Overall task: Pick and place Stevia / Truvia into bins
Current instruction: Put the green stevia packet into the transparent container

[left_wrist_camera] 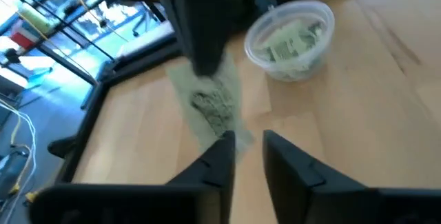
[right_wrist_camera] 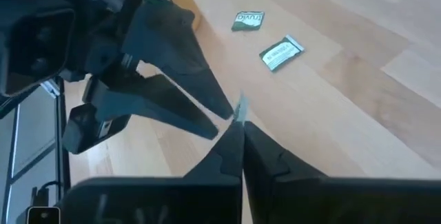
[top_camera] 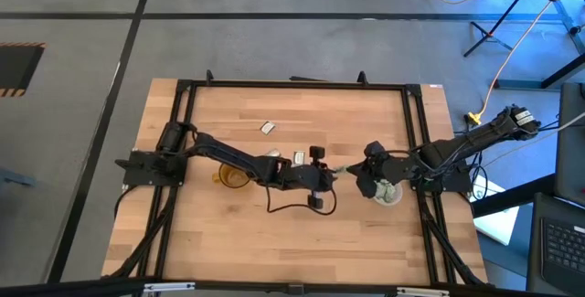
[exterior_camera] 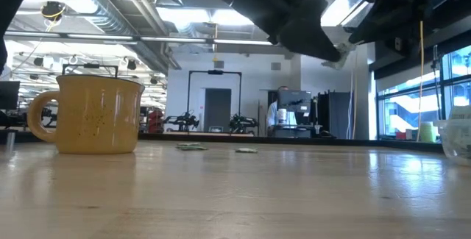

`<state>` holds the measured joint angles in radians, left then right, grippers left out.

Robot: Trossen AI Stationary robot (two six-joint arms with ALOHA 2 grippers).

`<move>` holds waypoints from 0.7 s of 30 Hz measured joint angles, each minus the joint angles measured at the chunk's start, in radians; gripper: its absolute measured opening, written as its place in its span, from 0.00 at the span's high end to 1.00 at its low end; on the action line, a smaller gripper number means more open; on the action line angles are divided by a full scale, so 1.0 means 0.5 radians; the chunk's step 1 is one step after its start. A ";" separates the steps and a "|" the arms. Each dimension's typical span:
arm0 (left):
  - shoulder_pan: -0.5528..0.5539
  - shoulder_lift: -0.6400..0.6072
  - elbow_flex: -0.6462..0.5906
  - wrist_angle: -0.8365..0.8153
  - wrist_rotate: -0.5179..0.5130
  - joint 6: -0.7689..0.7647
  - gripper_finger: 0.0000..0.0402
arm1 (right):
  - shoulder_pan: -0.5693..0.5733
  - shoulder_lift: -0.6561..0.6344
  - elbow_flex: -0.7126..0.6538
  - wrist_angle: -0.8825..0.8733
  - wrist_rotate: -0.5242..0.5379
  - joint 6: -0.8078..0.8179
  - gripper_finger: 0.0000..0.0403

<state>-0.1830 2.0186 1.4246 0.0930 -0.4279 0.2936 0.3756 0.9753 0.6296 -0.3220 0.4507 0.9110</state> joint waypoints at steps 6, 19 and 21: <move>0.023 -0.060 0.002 -0.450 -0.030 -0.208 0.69 | -0.001 -0.064 0.000 -0.191 -0.070 0.057 1.00; 0.353 -0.049 -0.001 -1.043 0.594 -0.413 0.72 | 0.238 -0.190 0.000 -1.027 -0.490 0.783 1.00; 0.401 -0.048 -0.003 -1.105 0.595 -0.412 0.73 | 0.289 -0.193 0.000 -1.018 -0.510 0.825 1.00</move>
<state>0.0177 1.9945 1.4231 -0.4593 -0.1302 0.0875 0.5199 0.8786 0.6296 -0.8312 0.1958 1.3233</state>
